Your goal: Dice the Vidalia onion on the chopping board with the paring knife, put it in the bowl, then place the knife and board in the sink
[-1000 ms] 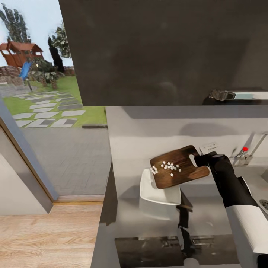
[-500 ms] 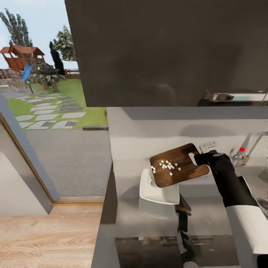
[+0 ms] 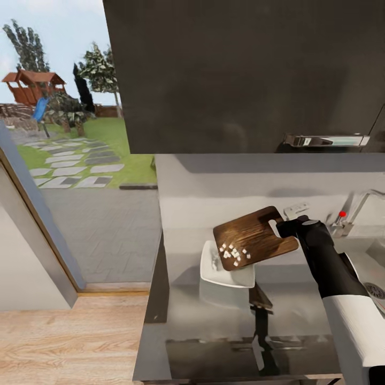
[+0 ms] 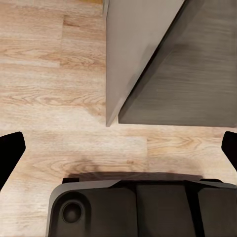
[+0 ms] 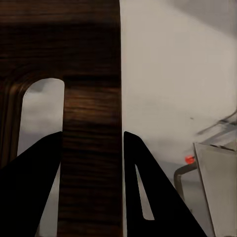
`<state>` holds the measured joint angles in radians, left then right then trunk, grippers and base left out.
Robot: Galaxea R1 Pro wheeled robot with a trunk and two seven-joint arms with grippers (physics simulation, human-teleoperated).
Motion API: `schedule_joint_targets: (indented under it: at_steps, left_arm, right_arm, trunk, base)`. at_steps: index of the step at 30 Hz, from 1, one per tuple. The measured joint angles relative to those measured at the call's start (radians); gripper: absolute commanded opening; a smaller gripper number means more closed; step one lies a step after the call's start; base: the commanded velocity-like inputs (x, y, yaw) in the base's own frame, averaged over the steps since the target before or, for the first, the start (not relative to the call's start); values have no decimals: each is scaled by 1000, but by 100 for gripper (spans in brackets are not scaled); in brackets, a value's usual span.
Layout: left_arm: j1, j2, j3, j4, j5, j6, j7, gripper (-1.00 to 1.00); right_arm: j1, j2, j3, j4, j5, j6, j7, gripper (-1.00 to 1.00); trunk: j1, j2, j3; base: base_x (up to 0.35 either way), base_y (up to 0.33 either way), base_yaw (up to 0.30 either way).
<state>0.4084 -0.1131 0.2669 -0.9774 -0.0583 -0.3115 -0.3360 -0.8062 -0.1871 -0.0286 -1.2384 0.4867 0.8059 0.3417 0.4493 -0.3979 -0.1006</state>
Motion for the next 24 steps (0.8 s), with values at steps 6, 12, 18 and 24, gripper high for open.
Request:
schedule_joint_targets:
  at_steps: [6, 12, 18, 24]
  left_arm:
    - [0, 0, 0, 0, 0, 0, 0, 100]
    - [0, 0, 0, 1, 0, 0, 0, 100]
    - [0, 0, 0, 1, 0, 0, 0, 100]
    - [0, 0, 0, 3, 1, 1, 0, 100]
  right_arm:
    - [0, 1, 4, 0, 2, 0, -2, -100]
    - [0, 4, 4, 0, 2, 0, -5, -100]
    - [0, 4, 2, -20, 0, 1, -2, -100]
    - [0, 2, -52, -49, -16, 0, 9, -100]
  trunk:
    - [0, 0, 0]
    - [0, 0, 0]
    - [0, 0, 0]
    - [0, 0, 1]
  base:
    - [0, 0, 0]
    - [0, 0, 0]
    - [0, 0, 0]
    - [0, 0, 0]
